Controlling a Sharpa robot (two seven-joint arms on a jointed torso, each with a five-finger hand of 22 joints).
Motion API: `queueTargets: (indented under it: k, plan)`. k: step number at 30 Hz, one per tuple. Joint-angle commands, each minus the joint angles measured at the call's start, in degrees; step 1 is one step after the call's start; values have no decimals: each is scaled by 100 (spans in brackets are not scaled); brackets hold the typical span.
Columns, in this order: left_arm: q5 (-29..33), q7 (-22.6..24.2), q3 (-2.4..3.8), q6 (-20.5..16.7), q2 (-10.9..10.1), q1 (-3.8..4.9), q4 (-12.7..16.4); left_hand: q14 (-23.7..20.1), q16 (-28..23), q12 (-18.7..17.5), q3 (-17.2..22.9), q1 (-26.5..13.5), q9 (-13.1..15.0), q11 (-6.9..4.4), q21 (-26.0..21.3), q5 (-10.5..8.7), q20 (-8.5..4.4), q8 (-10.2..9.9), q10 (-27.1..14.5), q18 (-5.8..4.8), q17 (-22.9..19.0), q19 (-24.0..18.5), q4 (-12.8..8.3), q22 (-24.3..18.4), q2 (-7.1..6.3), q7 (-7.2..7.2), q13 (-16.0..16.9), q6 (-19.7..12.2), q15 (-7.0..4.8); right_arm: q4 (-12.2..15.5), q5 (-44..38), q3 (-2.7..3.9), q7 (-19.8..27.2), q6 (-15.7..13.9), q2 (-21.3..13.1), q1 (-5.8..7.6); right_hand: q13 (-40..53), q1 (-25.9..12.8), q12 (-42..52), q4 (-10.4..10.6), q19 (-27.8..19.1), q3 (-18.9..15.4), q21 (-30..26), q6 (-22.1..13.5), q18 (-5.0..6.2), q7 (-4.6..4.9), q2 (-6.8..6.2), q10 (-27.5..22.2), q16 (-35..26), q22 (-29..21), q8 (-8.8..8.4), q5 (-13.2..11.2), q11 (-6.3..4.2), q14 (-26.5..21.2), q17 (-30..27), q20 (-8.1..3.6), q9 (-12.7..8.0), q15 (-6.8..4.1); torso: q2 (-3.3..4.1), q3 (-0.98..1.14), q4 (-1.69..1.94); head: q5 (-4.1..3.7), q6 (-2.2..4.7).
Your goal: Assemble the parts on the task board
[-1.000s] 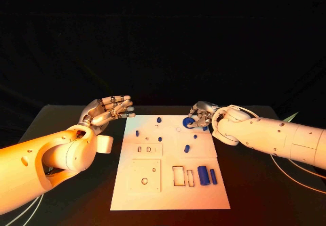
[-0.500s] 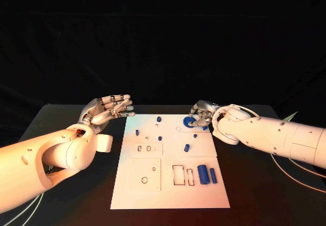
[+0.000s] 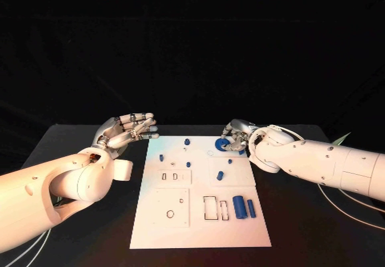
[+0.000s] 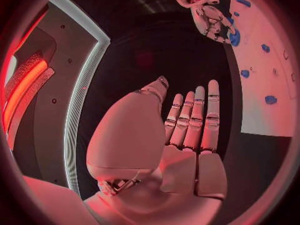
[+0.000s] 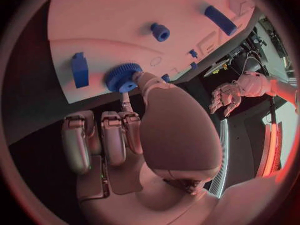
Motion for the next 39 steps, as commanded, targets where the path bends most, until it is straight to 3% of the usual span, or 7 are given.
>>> queueTargets:
  k: [1, 8, 14, 18, 22, 26, 39]
  plan:
    - [-11, 24, 5, 119, 21, 6, -8, -24, 34, -35, -6, 37, 0, -3, 22, -36, -21, 7, 31, 58, 8, -30, -26, 6, 4, 193, -2, 4, 13, 103, -481, 7, 83, -497, -22, 9, 1392, -55, 32, -7, 610, 46, 26, 81, -82, -43, -65, 480, 20, 1509, 48, 37, -56, 598, 1463, -20, 50, -36, -13, -1, -16, 25, 15]
    - [-6, 24, 5, 134, 41, 6, -34, -28, 32, -38, -8, 33, -1, -2, 23, -37, -20, 6, 30, 57, 11, -33, -23, 7, 5, 195, -3, 2, 14, 361, -766, 25, 113, -691, -36, 43, 1425, -146, 63, -39, 610, 114, 26, 128, -82, -60, -141, 515, 24, 1509, 52, 6, -71, 601, 1477, -31, 67, -48, -26, -6, -18, 10, 76]
    - [12, 27, 4, 165, 56, 5, -38, -31, 31, -40, -7, 31, -1, -1, 24, -37, -20, 5, 29, 56, 12, -36, -22, 7, 7, 196, -3, 1, 15, 619, -1084, 32, 80, -689, 143, 49, 1428, -183, 65, -77, 610, 179, 26, 157, -82, -72, -159, 518, 26, 1509, 52, -74, -82, 603, 1485, -40, 81, -58, -14, 1, -13, 46, 56]
    - [16, 28, 4, 176, 66, 5, -32, -34, 30, -42, -7, 30, -1, 0, 25, -37, -20, 4, 28, 56, 14, -38, -21, 8, 8, 195, -3, -1, 16, 664, -1228, 33, -47, -694, 377, 12, 1428, -248, 66, -79, 610, 190, 26, 149, -82, -67, -194, 518, 26, 1509, 37, -110, -79, 603, 1484, -43, 84, -59, -8, -11, -10, 65, 33]
    - [17, 26, 4, 181, 80, 5, -28, -36, 29, -43, -8, 28, -2, 0, 26, -37, -20, 4, 27, 55, 15, -40, -21, 8, 9, 195, -4, -2, 17, 584, -1350, 33, -192, -734, 597, -30, 1429, -279, 66, -76, 610, 191, 26, 148, -82, -66, -207, 519, 25, 1509, 31, -120, -78, 602, 1480, -44, 86, -58, -13, -15, 7, 118, 0]
    - [17, 25, 4, 182, 90, 6, -21, -37, 28, -44, -8, 27, -2, 1, 26, -36, -19, 3, 27, 55, 15, -40, -19, 8, 10, 196, -4, -3, 17, 462, -1431, 31, -289, -765, 801, -70, 1427, -292, 64, -76, 610, 191, 26, 149, -82, -67, -211, 517, 22, 1509, 30, -127, -77, 600, 1469, -44, 87, -58, -13, -18, -8, 172, -27]
    - [18, 16, 5, 181, 123, 8, -15, -37, 28, -44, -8, 27, -2, 1, 26, -36, -19, 3, 27, 55, 15, -40, -19, 8, 10, 196, -4, -3, 17, -8, -1526, 7, -381, -735, 1312, -207, 1429, -305, 66, -82, 610, 204, 26, 151, -82, -69, -208, 519, 21, 1509, 26, -155, -80, 599, 1467, -45, 90, -59, -3, -6, -14, 200, -60]
